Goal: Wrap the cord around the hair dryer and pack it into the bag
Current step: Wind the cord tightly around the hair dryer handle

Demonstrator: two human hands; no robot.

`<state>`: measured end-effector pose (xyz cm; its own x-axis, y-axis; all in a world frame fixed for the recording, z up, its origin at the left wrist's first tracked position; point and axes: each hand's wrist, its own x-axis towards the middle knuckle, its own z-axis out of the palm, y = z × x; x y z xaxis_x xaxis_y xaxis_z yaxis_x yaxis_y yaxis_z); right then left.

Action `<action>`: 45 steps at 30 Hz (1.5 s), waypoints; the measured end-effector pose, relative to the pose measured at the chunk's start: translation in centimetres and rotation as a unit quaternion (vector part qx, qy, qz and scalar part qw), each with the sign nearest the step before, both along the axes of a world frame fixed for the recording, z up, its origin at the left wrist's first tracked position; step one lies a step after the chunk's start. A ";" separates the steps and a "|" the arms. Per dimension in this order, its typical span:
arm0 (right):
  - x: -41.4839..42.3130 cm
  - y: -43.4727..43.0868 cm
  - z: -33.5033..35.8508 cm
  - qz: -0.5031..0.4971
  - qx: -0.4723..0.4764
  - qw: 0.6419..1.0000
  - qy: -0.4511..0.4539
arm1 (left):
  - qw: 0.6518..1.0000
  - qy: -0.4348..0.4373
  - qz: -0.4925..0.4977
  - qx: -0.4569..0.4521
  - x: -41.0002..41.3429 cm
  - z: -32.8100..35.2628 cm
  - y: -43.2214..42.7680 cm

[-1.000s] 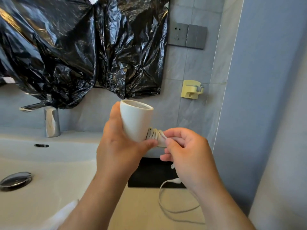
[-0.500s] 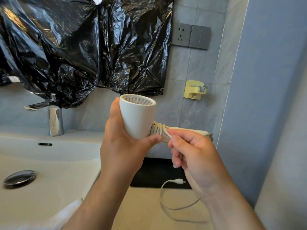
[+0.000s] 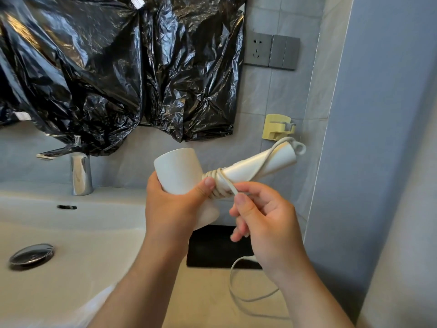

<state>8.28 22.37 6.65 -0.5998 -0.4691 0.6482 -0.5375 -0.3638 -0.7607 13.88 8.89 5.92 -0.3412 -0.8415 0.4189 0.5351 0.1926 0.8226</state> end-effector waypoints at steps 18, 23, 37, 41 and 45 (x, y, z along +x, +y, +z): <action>-2.8 1.4 0.3 -0.001 0.115 0.992 0.053 | 0.976 -0.111 -0.189 0.008 1.3 0.3 -0.8; -2.5 3.1 1.3 0.096 0.248 0.960 0.083 | 0.944 -0.223 -0.227 -0.087 2.6 0.8 -1.4; -3.6 3.6 1.1 0.059 0.386 0.921 0.015 | 0.849 -0.356 -0.086 -0.381 4.4 2.4 0.9; -2.6 3.0 1.2 0.017 0.368 0.929 0.026 | 0.820 -0.376 0.034 -0.430 4.3 2.6 1.6; -2.2 1.7 1.0 -0.004 0.306 0.951 -0.046 | 0.820 -0.359 0.140 -0.424 3.9 2.2 1.8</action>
<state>6.05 24.12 7.60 -0.6458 -0.7368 0.2001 -0.4591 0.1654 -0.8729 17.78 10.69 8.14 -0.5995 -0.4391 0.6692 -0.1904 0.8903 0.4136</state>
